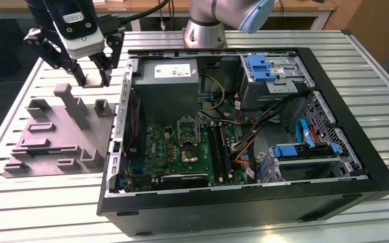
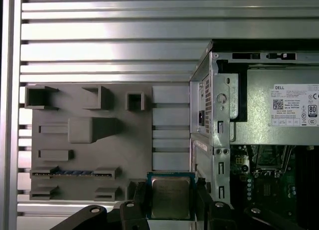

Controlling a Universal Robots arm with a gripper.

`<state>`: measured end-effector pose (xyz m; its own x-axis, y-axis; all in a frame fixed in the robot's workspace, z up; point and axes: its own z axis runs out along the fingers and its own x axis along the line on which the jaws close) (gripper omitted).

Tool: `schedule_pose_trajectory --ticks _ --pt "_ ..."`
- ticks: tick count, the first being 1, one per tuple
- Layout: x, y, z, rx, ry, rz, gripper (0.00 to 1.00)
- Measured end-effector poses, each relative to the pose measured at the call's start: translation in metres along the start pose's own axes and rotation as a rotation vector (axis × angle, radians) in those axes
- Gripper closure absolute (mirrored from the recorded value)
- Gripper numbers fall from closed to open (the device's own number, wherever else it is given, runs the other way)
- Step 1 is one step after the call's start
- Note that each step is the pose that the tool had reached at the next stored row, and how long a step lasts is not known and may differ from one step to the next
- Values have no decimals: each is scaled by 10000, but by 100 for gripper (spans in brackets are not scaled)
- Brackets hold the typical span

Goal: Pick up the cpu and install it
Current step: 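Pick up the cpu and move it towards the insertion slot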

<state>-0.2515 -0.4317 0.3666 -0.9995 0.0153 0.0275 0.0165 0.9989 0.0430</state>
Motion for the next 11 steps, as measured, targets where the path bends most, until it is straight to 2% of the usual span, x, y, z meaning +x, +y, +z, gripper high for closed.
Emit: schedule_pose_trajectory --ticks 11 --pt "-35 0 -1 1 1 -1 53"
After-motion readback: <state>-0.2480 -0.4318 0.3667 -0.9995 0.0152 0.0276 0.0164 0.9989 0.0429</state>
